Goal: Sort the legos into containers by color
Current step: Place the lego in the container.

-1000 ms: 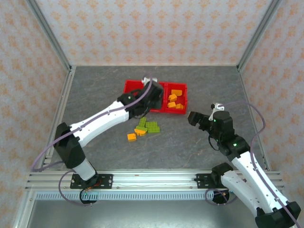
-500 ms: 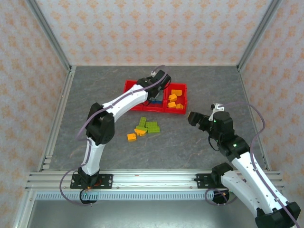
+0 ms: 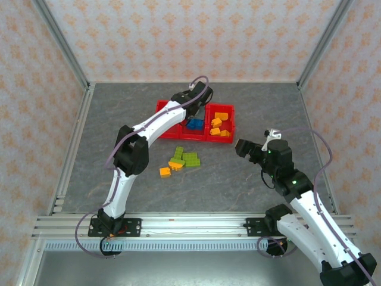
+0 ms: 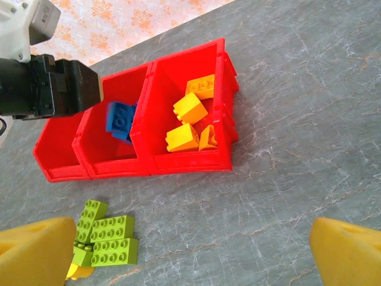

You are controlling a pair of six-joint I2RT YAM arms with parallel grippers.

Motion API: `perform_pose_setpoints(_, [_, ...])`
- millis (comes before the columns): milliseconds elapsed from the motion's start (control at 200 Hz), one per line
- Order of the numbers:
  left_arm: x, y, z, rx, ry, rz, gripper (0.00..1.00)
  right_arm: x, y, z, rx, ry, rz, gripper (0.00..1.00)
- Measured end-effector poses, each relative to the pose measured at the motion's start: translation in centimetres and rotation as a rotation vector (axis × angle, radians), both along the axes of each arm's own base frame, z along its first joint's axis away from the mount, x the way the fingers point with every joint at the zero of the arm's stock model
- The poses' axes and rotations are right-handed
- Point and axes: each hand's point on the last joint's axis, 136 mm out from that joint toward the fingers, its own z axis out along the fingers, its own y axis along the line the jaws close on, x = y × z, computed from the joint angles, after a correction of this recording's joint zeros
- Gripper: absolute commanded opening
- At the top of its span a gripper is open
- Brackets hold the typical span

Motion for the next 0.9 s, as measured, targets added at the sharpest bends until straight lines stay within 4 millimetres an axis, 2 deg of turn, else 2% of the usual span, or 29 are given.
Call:
perform_pose_setpoints(110, [0.4,-0.3,0.6,-0.013,-0.022,-0.002,0.66,0.0,0.0,0.0,0.0,0.0,0.0,1.0])
perform_pose_setpoints(195, [0.6,-0.2,0.7,-0.006,-0.031,-0.003,0.82,0.0,0.0,0.0,0.0,0.0,0.0,1.0])
perform_pose_setpoints(310, [-0.1,0.5,0.7,0.006,-0.038,0.004,0.91,0.0,0.0,0.0,0.0,0.0,0.0,1.0])
perform_pose_setpoints(526, [-5.0,4.0,2.6,0.018,-0.038,0.006,0.99,0.0,0.0,-0.1,-0.001,0.003,0.0,1.0])
perform_pose_setpoints(661, [-8.7,6.3,3.5,-0.002,-0.044,0.015,0.99,0.1,0.0,-0.3,-0.004,0.009,0.0,1.0])
perform_pose_setpoints(766, [-11.3,8.0,2.9,-0.015,-0.024,0.046,0.99,0.2,0.1,-0.6,-0.007,0.018,0.0,1.0])
perform_pose_setpoints(896, [-14.7,9.6,0.7,-0.028,0.032,0.088,0.97,0.2,0.1,-0.9,-0.011,0.029,0.0,1.0])
